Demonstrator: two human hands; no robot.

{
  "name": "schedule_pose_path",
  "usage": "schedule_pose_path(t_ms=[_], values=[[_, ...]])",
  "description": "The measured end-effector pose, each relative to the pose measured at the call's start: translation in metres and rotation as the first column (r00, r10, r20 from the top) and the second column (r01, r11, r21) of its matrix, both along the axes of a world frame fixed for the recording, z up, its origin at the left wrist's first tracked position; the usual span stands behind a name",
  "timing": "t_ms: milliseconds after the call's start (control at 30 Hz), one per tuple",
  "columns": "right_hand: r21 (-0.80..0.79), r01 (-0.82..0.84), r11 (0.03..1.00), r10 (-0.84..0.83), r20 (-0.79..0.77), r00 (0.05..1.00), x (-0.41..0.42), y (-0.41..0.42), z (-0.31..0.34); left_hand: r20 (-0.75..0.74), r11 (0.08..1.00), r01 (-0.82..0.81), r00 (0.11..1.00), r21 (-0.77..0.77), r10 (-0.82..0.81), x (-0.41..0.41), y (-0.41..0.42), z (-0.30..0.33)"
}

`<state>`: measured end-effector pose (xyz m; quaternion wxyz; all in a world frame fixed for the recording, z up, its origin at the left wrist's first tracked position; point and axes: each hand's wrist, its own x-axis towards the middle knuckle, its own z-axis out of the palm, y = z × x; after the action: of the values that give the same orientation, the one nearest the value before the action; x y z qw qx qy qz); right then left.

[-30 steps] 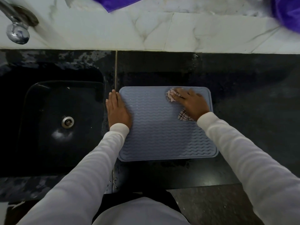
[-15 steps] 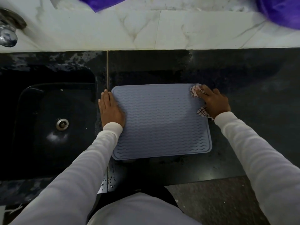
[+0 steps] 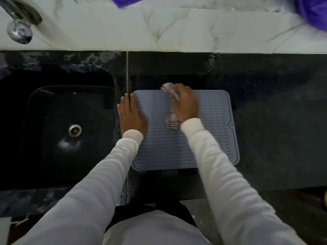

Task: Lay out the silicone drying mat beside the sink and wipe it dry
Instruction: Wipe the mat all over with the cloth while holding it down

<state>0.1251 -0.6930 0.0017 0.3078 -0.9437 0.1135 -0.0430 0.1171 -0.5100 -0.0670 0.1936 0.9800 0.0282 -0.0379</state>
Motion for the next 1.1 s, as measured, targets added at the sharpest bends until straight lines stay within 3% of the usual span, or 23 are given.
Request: schedule_pose_path(t_ms=[133,233,467,667,1100], values=[[-0.139,-0.162,0.977,0.143,-0.135,0.980,0.002,0.089,-0.025,-0.042,0.989,0.086,0.996,0.118,-0.081,0.002,0.002,-0.005],[-0.234,-0.252,0.939,0.197,-0.234,0.952,-0.002,0.105,-0.045,-0.068,0.963,0.138,0.990,0.231,-0.125,0.001,0.002,-0.008],[-0.388,-0.387,0.836,0.275,-0.314,0.909,0.004,0.087,-0.048,-0.033,0.992,0.060,0.998,0.115,-0.056,0.004,-0.001,-0.005],[-0.393,-0.495,0.775,0.390,-0.319,0.864,0.017,0.053,-0.039,-0.008,0.994,0.064,0.998,0.094,-0.063,0.001,-0.002,-0.004],[-0.445,-0.412,0.795,0.300,-0.302,0.905,0.000,-0.078,-0.027,0.012,0.994,0.050,0.999,0.100,-0.051,0.000,-0.001,-0.008]])
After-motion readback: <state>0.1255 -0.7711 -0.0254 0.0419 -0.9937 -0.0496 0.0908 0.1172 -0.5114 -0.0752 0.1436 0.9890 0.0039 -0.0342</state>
